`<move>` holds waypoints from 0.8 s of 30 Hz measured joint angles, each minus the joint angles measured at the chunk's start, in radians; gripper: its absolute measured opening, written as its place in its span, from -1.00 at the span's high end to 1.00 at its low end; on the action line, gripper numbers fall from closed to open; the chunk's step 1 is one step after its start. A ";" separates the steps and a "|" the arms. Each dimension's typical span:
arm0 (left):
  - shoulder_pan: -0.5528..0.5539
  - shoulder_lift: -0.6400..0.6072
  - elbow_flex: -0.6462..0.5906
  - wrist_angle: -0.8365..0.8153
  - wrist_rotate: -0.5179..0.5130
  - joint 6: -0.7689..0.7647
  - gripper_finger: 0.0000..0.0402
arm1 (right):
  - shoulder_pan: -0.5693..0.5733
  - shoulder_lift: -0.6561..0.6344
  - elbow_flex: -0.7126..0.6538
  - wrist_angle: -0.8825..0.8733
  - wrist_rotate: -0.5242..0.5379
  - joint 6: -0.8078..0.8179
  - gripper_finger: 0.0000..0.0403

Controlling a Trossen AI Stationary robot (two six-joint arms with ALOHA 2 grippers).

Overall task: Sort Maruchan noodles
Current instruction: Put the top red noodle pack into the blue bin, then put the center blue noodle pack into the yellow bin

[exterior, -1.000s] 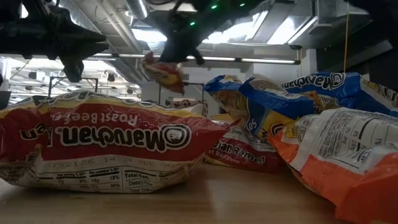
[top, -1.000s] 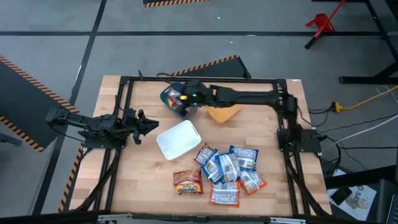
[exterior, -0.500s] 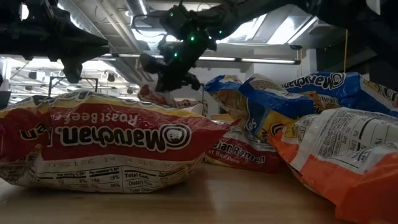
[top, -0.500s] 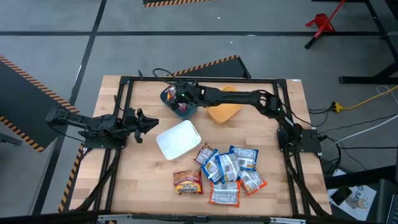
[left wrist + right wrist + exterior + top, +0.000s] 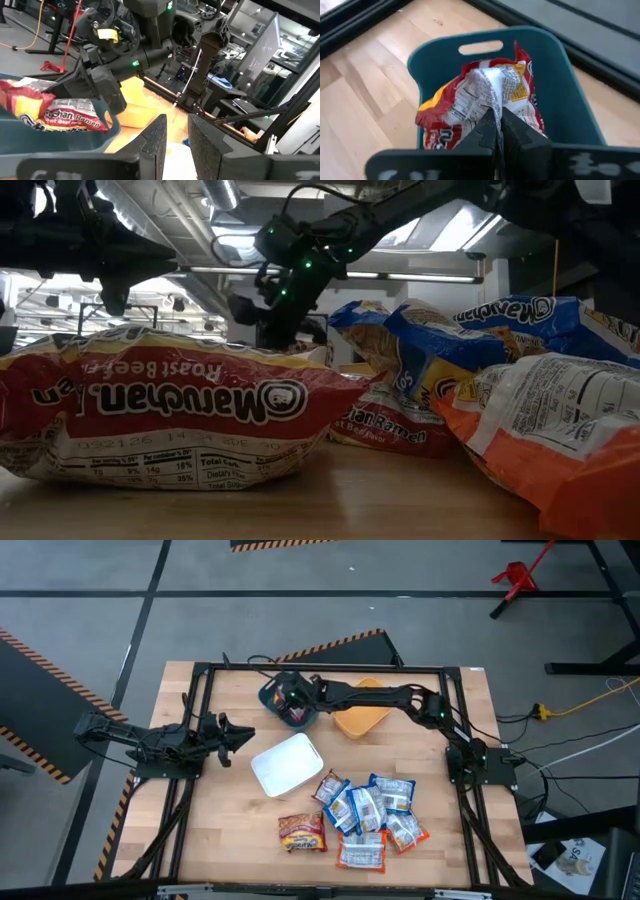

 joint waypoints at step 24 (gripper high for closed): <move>0.000 0.000 0.000 -0.008 -0.014 -0.001 0.64 | 0.021 -0.348 0.312 -0.901 -0.289 -0.339 -0.02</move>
